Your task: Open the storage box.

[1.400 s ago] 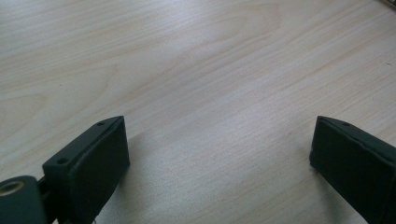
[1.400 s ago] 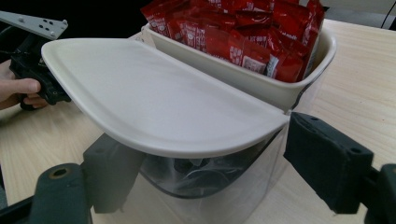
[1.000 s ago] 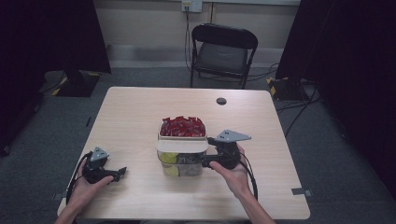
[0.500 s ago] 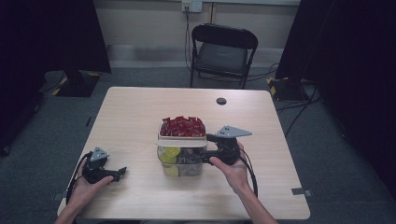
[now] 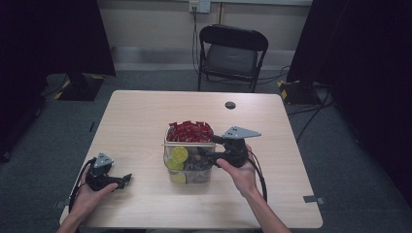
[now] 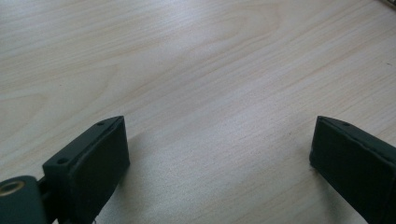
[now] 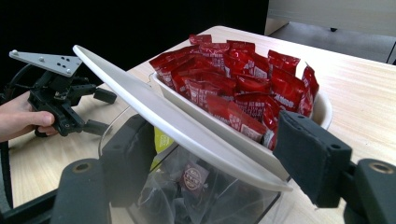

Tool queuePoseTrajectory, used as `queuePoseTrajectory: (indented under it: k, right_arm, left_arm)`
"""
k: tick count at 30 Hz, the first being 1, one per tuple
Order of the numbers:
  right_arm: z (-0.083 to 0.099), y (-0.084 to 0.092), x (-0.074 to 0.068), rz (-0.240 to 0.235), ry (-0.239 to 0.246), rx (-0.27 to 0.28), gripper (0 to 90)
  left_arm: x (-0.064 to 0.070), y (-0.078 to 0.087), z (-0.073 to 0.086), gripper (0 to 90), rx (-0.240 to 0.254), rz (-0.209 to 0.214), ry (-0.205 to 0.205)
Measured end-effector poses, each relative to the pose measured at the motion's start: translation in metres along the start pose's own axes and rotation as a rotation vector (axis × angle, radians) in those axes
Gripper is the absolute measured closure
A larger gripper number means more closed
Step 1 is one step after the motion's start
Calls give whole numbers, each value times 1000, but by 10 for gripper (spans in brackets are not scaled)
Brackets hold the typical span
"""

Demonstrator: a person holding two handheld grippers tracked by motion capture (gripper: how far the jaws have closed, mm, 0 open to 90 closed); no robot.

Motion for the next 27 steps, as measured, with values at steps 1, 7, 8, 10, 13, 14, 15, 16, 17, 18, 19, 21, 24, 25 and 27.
queuePoseTrajectory:
  k: [1, 7, 8, 10, 13, 14, 15, 16, 17, 18, 19, 21, 24, 25, 27]
  right_arm:
    - [-1, 0, 0, 0, -3, 3, 288]
    - [-7, 1, 8, 13, -10, 8, 301]
    - [-8, 1, 9, 13, -9, 11, 306]
    - [-9, 2, 10, 18, -9, 11, 307]
    - [-11, 1, 14, 20, -15, 15, 328]
    - [-11, 1, 14, 20, -15, 15, 328]
    - [-11, 1, 14, 16, -16, 17, 341]
    - [-12, 1, 15, 16, -9, 20, 374]
    - [-12, 1, 15, 16, -9, 20, 374]
    - [-14, 0, 17, 13, -11, 27, 403]
    - [-14, -1, 17, 12, -13, 28, 407]
    - [-15, -1, 18, 13, -17, 28, 410]
    - [-17, -3, 19, 16, -20, 32, 420]
    - [-17, -3, 20, 16, -20, 31, 419]
    - [-19, -4, 24, 25, -30, 36, 420]
  left_arm:
    - [0, 0, 0, 42, 1, 0, 0]
    - [0, 0, 0, 42, 2, 2, 5]
    - [0, 0, 0, 42, 2, 2, 5]
    - [0, 0, 0, 42, 2, 2, 5]
    - [1, 0, 0, 42, 3, 2, 5]
    - [1, 0, 0, 42, 3, 2, 5]
    - [1, 0, 0, 42, 4, 1, 7]
    - [1, 0, 0, 43, 3, 1, 6]
    - [1, 0, 0, 43, 3, 1, 6]
    - [1, 0, 0, 43, 4, 0, 6]
    - [1, 0, 0, 43, 3, 1, 6]
    - [1, 0, 0, 43, 4, 1, 6]
    - [1, 0, 0, 43, 3, 0, 6]
    - [1, 0, 0, 43, 3, 1, 6]
    - [1, 0, 0, 43, 3, 1, 6]
Point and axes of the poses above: each handheld gripper's, and its own axes: y roughly backward along the jaws, z roughly out of its underside, x roughly to its right, the point moved 8 cm from there along -y, roughly forward along the jaws, and after that the axes turned 14 degrees about -y, right-handed, at the moved point
